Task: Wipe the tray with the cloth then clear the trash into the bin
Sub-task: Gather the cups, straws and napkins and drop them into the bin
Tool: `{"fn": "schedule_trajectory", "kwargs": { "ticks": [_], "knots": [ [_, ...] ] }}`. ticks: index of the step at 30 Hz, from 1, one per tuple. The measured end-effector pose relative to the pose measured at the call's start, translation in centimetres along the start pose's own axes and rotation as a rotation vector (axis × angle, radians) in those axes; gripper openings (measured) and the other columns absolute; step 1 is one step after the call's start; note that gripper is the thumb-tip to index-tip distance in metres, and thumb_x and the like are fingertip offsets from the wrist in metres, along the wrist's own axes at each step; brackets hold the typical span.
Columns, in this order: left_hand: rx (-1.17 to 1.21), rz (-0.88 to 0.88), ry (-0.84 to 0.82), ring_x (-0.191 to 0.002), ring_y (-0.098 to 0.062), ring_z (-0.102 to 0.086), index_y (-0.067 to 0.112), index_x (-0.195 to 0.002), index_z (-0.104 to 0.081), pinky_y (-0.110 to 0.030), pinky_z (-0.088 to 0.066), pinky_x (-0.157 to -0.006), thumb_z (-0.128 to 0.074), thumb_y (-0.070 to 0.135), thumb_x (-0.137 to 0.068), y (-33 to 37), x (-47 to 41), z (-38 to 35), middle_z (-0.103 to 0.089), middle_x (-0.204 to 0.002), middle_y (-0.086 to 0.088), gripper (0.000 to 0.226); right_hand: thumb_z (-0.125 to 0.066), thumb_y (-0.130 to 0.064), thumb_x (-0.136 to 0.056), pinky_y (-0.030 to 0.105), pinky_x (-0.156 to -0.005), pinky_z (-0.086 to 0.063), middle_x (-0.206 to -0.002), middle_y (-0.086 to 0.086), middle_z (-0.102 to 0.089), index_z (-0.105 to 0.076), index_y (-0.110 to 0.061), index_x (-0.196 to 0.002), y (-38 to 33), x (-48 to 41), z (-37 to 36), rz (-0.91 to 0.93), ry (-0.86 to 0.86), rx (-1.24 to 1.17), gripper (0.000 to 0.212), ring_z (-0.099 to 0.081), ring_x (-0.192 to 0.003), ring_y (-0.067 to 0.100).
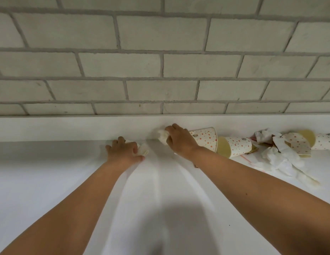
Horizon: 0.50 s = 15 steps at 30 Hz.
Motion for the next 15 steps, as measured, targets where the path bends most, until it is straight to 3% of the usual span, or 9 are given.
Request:
{"fn": "schedule_trajectory", "kwargs": {
  "ticks": [2, 4, 7, 10, 13, 15],
  "knots": [
    [0.062, 0.0, -0.022, -0.118, -0.027, -0.04, 0.024, -0.101, -0.056, -0.037, -0.029, -0.099, -0.063, 0.057, -0.076, 0.1, 0.5, 0.0, -0.039, -0.12, -0.004, 0.042, -0.038, -0.008, -0.096, 0.033, -0.086, -0.038, -0.122, 0.017, -0.05, -0.048, 0.0, -0.127, -0.1, 0.2, 1.4, -0.046, 0.07, -0.231, 0.033, -0.053, -0.107, 0.033],
    [0.085, -0.017, -0.058, -0.113, -0.027, -0.043, 0.022, -0.104, -0.053, -0.033, -0.035, -0.092, -0.065, 0.056, -0.074, 0.6, 1.2, 0.2, -0.038, -0.119, -0.006, 0.047, -0.037, -0.005, -0.095, 0.021, -0.075, -0.034, -0.117, 0.017, -0.053, -0.05, 0.002, -0.124, -0.1, 0.6, 2.8, -0.06, 0.132, -0.39, 0.032, -0.053, -0.104, 0.029],
    [-0.058, -0.072, -0.107, -0.1, -0.026, -0.048, 0.02, -0.11, -0.048, -0.028, -0.039, -0.075, -0.06, 0.05, -0.077, 1.8, 1.9, 0.6, -0.039, -0.112, -0.007, 0.047, -0.036, -0.004, -0.094, 0.015, -0.058, -0.031, -0.104, 0.006, -0.053, -0.052, -0.001, -0.121, 0.2, 1.5, 4.7, -0.115, 0.158, -0.546, 0.031, -0.047, -0.091, 0.017],
    [-0.185, -0.117, -0.088, -0.097, -0.026, -0.048, 0.017, -0.123, -0.046, -0.029, -0.039, -0.075, -0.047, 0.042, -0.088, 3.3, 2.6, 0.1, -0.042, -0.114, -0.01, 0.044, -0.036, -0.008, -0.095, 0.018, -0.061, -0.034, -0.1, 0.001, -0.052, -0.053, -0.005, -0.121, 0.8, 2.9, 5.6, -0.163, 0.11, -0.551, 0.031, -0.047, -0.089, 0.015],
    [-0.273, -0.154, -0.05, -0.107, -0.028, -0.049, 0.021, -0.134, -0.04, -0.03, -0.043, -0.082, -0.04, 0.027, -0.094, 4.7, 3.7, -0.6, -0.041, -0.123, -0.013, 0.041, -0.038, -0.01, -0.095, 0.025, -0.072, -0.036, -0.103, 0.009, -0.059, -0.054, -0.002, -0.119, 1.5, 5.0, 5.6, -0.181, 0.024, -0.474, 0.029, -0.05, -0.09, 0.019],
    [-0.288, -0.187, -0.028, -0.109, -0.028, -0.051, 0.023, -0.137, -0.038, -0.031, -0.045, -0.085, -0.039, 0.021, -0.095, 6.0, 4.7, -0.8, -0.042, -0.124, -0.013, 0.042, -0.041, -0.008, -0.094, 0.024, -0.07, -0.034, -0.103, 0.014, -0.061, -0.055, 0.0, -0.116, 1.9, 6.7, 5.6, -0.18, -0.015, -0.44, 0.027, -0.051, -0.088, 0.02]
  ]
}}
Point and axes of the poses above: each hand's wrist, its own x-axis away from the middle knuckle, its own z-axis out of the back of the hand, y = z × x, the point moved 3 cm from there along -x, towards the middle knuckle
